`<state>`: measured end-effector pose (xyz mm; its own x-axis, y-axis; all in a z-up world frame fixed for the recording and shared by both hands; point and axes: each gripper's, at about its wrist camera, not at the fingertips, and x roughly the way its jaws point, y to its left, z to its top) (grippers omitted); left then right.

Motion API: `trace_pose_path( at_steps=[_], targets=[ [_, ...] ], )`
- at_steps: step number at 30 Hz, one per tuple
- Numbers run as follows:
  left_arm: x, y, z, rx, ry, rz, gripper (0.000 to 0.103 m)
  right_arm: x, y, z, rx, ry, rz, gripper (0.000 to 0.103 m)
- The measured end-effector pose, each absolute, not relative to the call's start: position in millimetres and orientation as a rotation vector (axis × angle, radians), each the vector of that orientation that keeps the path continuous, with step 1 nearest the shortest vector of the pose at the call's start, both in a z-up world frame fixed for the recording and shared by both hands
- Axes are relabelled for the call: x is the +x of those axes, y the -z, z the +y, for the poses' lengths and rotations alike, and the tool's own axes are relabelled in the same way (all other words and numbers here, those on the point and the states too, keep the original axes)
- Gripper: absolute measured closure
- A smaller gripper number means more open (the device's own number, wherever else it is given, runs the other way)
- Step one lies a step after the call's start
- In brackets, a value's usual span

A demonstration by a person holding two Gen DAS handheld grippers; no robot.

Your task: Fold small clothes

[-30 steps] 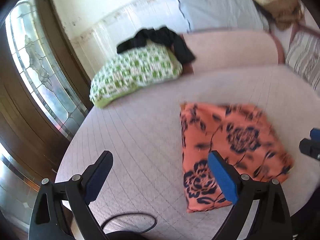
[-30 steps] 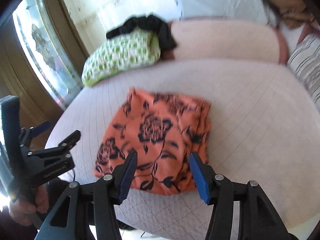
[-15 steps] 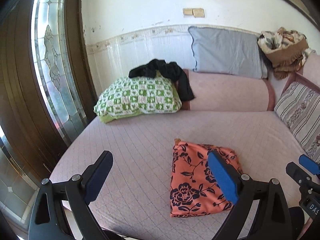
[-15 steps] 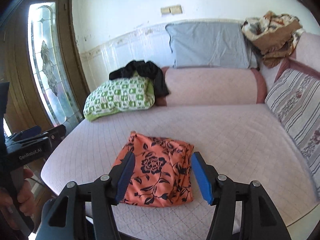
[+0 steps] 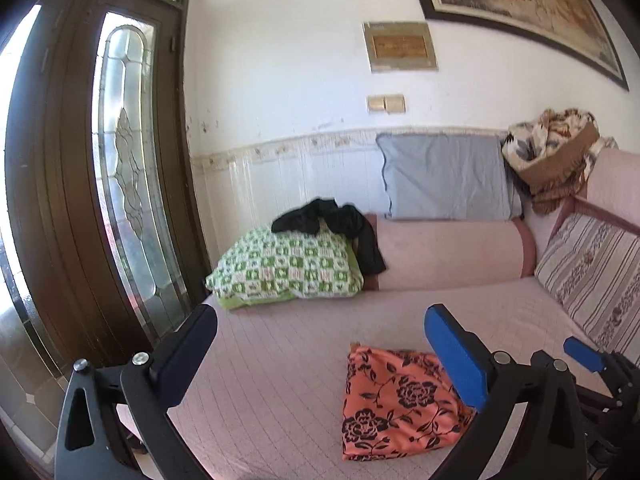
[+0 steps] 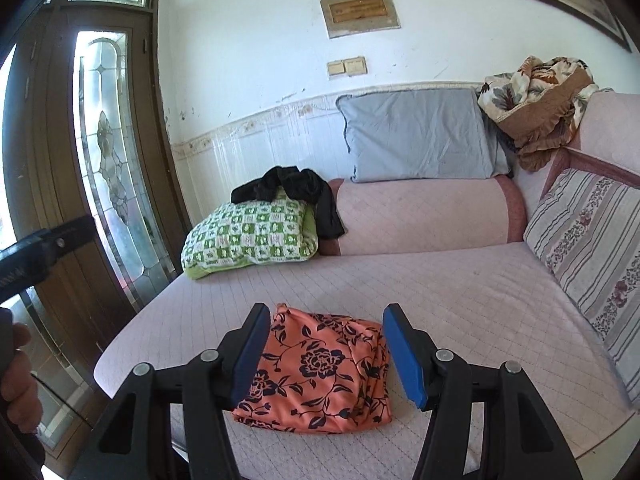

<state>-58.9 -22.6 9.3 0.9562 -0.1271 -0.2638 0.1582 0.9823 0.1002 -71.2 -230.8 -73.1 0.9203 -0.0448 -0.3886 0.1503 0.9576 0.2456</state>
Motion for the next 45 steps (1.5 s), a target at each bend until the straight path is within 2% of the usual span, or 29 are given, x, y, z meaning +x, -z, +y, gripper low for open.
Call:
trace_pose_path(
  at_steps=[6, 8, 11, 16, 20, 24, 26, 30, 38, 45],
  targets=[
    [-102.4, -59.1, -12.7, 0.109, 0.172, 0.158, 0.000, -97.6, 45.3, -232.2, 0.302, 0.104, 0.254, 0.040],
    [-119.1, -80.9, -9.8, 0.099, 0.206, 0.120, 0.000, -110.8, 32.4, -230.4, 0.296, 0.110, 0.175, 0.030],
    [-145.6, -116.1, -4.6, 0.065, 0.264, 0.062, 0.000, -128.9, 13.7, -225.6, 0.279, 0.117, 0.073, 0.027],
    [-168.6, -147.3, 4.5, 0.014, 0.295, 0.013, 0.000, -133.6, -2.2, -220.8, 0.288, 0.106, 0.077, 0.027],
    [-137.5, -117.2, -5.1, 0.044, 0.330, 0.139, 0.000, -124.7, 9.9, -218.2, 0.292, 0.100, 0.125, 0.027],
    [-62.6, -42.0, -29.1, 0.072, 0.343, 0.442, 0.000, -108.0, 30.5, -220.7, 0.290, 0.115, 0.206, 0.027],
    [-36.9, -6.0, -35.0, 0.094, 0.269, 0.521, 0.000, -99.1, 41.3, -221.7, 0.302, 0.118, 0.254, 0.027],
    [-9.7, 34.2, -41.6, 0.170, 0.161, 0.514, 0.000, -86.5, 56.8, -223.4, 0.303, 0.119, 0.307, 0.027],
    [2.9, 26.4, -58.7, 0.203, 0.208, 0.456, 0.000, -73.3, 60.0, -231.0, 0.278, 0.158, 0.343, 0.027],
    [7.1, 32.2, -57.4, 0.184, 0.212, 0.480, 0.000, -56.3, 68.3, -228.6, 0.263, 0.163, 0.387, 0.027]
  ],
)
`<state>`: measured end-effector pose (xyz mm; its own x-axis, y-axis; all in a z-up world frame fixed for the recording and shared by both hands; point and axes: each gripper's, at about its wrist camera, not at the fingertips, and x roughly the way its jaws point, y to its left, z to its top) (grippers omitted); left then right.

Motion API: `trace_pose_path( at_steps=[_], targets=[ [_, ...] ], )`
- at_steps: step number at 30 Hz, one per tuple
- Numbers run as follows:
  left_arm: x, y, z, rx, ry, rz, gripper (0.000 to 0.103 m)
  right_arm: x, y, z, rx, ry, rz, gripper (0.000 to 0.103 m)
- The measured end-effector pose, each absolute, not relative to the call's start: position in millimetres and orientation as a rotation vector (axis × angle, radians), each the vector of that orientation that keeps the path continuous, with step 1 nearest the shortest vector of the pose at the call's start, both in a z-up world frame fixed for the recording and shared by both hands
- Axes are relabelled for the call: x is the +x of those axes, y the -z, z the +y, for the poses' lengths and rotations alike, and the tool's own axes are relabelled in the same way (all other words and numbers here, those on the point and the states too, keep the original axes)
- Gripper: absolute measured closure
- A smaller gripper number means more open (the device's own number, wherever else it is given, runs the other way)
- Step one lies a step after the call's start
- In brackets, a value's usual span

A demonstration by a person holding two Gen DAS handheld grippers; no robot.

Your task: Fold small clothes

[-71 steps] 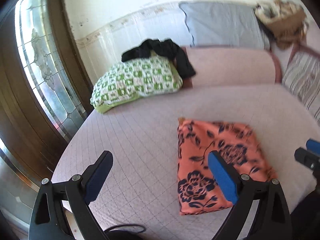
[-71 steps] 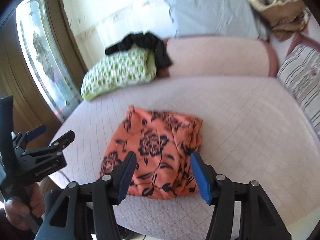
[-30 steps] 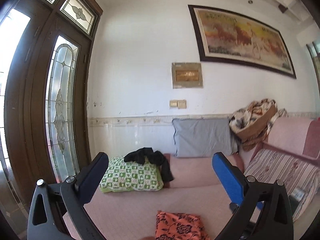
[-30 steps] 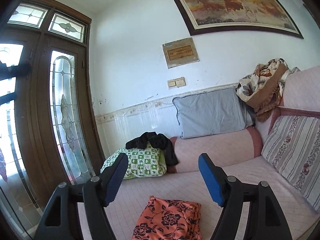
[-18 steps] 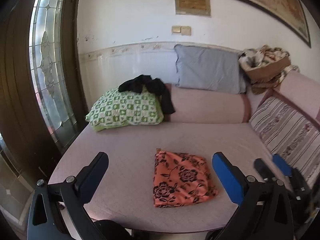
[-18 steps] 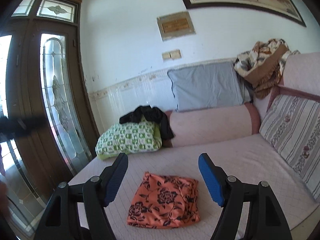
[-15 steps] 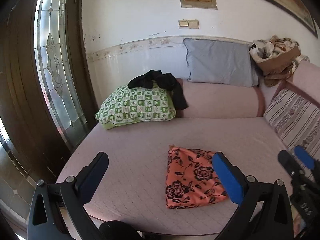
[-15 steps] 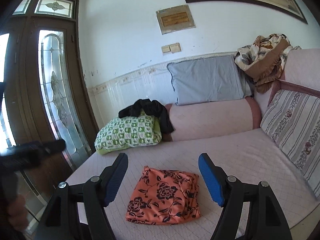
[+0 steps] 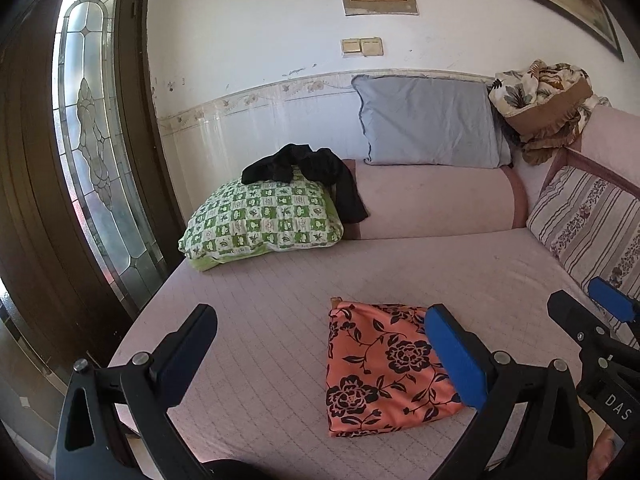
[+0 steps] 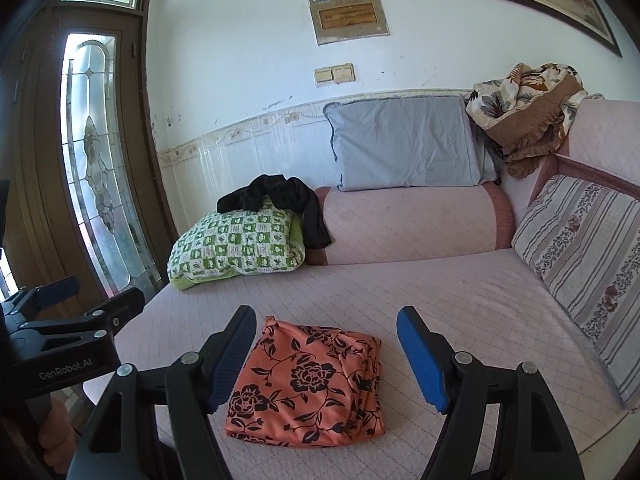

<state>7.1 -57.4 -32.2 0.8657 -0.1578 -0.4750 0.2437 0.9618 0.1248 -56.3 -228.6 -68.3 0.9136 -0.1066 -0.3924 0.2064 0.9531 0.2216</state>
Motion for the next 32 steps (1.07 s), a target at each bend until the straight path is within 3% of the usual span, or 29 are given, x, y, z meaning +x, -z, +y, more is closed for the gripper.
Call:
trace_pose_path(
  at_steps=[26, 32],
  targets=[
    [43.3, 53.0, -40.8, 0.154, 0.199, 0.545, 0.000, -1.1, 91.2, -207.4, 0.236, 0.130, 0.506, 0.027],
    [80.5, 64.0, -33.7, 0.073, 0.226, 0.597, 0.000, 21.1, 100.7, -210.9, 0.216, 0.117, 0.513, 0.027]
  ],
)
